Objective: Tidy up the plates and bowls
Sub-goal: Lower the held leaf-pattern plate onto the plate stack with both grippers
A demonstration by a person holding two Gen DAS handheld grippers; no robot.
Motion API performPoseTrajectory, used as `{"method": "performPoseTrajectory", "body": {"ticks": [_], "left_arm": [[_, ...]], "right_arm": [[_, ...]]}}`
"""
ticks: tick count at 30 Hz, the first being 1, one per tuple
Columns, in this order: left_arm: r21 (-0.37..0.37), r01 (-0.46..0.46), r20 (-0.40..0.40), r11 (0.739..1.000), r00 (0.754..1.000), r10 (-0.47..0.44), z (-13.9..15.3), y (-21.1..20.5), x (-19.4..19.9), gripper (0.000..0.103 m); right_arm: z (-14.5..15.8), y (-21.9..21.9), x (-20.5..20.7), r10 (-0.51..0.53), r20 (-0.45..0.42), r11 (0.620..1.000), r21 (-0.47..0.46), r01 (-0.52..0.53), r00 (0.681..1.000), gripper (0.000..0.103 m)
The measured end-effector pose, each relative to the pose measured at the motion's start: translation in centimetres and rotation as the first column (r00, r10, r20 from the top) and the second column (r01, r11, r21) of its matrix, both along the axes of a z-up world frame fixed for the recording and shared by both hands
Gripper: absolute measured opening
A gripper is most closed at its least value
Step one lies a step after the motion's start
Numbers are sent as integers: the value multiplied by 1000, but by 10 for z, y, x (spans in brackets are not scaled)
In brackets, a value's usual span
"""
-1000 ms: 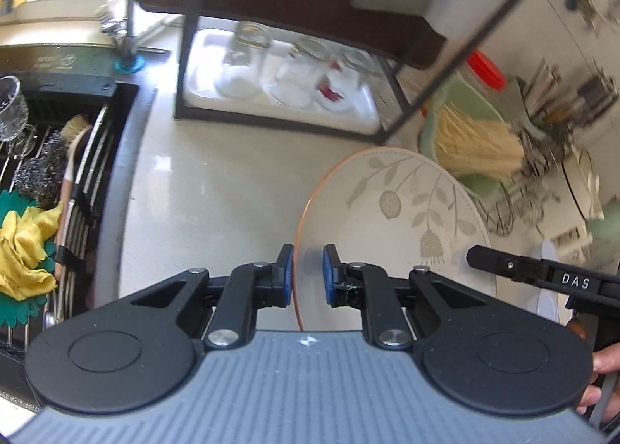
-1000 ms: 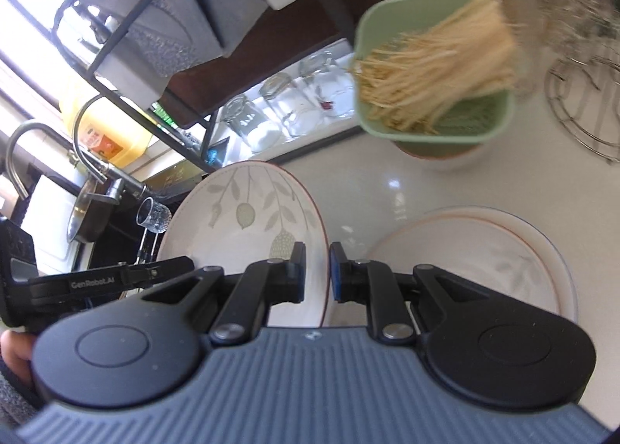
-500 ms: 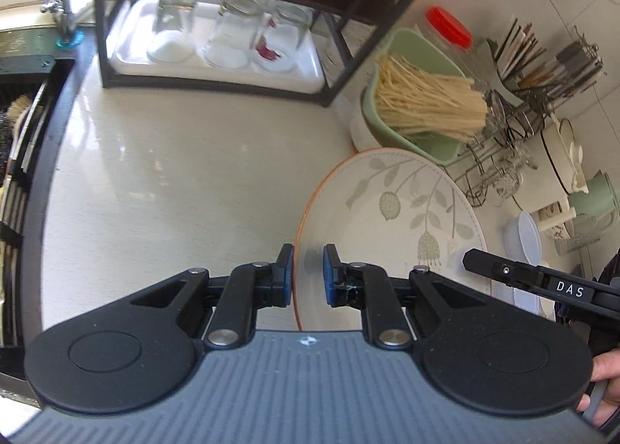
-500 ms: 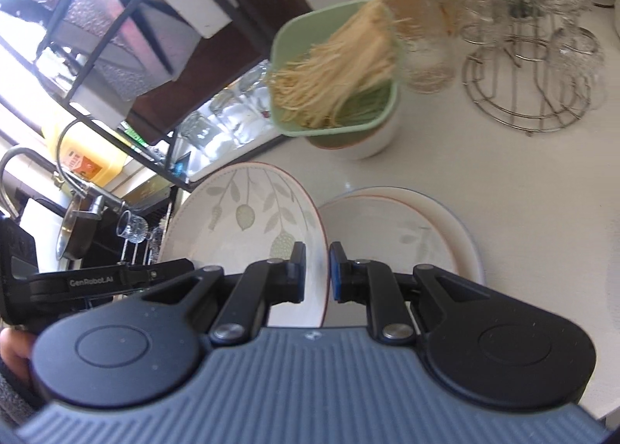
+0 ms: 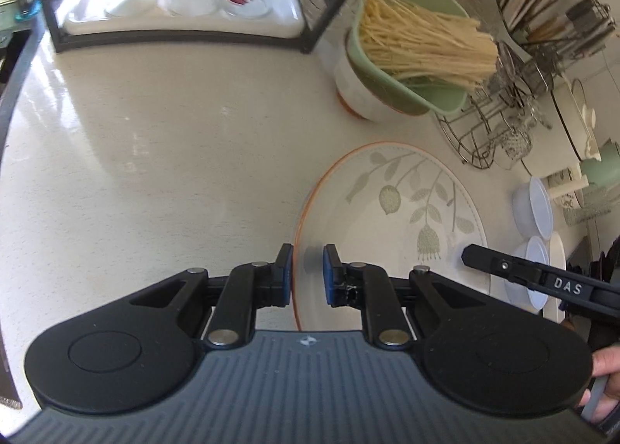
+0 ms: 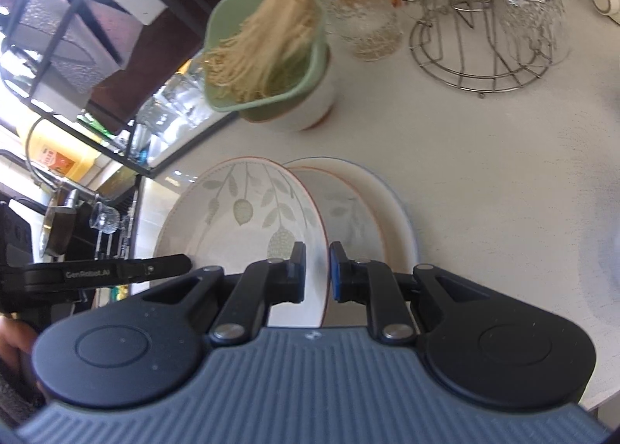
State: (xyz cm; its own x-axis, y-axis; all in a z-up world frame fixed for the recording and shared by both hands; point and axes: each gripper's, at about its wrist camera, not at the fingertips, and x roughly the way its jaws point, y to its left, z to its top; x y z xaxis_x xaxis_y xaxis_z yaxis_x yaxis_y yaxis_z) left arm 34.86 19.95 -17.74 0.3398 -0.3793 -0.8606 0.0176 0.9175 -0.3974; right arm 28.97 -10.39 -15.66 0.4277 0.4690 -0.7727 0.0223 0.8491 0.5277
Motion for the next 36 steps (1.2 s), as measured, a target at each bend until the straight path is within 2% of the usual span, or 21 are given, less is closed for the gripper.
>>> {"method": "performPoseTrajectory", "body": {"ticks": [7, 16, 20, 25, 32, 35, 36], "left_arm": [[38, 39, -21, 999, 999, -39, -5, -12, 10, 18], [93, 77, -27, 993, 997, -75, -5, -17, 12, 18], [119, 93, -18, 989, 996, -92, -5, -21, 12, 18], [110, 88, -20, 990, 996, -86, -5, -19, 11, 18], [71, 52, 9, 996, 999, -53, 7, -14, 6, 19], [64, 42, 28, 997, 999, -44, 15, -11, 4, 19], [56, 39, 32, 998, 999, -41, 18, -11, 3, 19]], "right_arm": [[-10, -10, 9, 8, -31, 1000, -2, -8, 999, 16], [-10, -9, 10, 10, -9, 999, -43, -10, 1000, 16], [-14, -16, 11, -11, -18, 1000, -10, 11, 1000, 16], [-12, -14, 10, -8, -7, 999, -33, 7, 1000, 15], [-10, -11, 8, -73, -12, 996, -50, 72, 997, 15], [-6, -9, 8, -120, 5, 988, -98, 120, 993, 17], [-5, -11, 7, -126, 18, 988, -86, 127, 992, 17]]}}
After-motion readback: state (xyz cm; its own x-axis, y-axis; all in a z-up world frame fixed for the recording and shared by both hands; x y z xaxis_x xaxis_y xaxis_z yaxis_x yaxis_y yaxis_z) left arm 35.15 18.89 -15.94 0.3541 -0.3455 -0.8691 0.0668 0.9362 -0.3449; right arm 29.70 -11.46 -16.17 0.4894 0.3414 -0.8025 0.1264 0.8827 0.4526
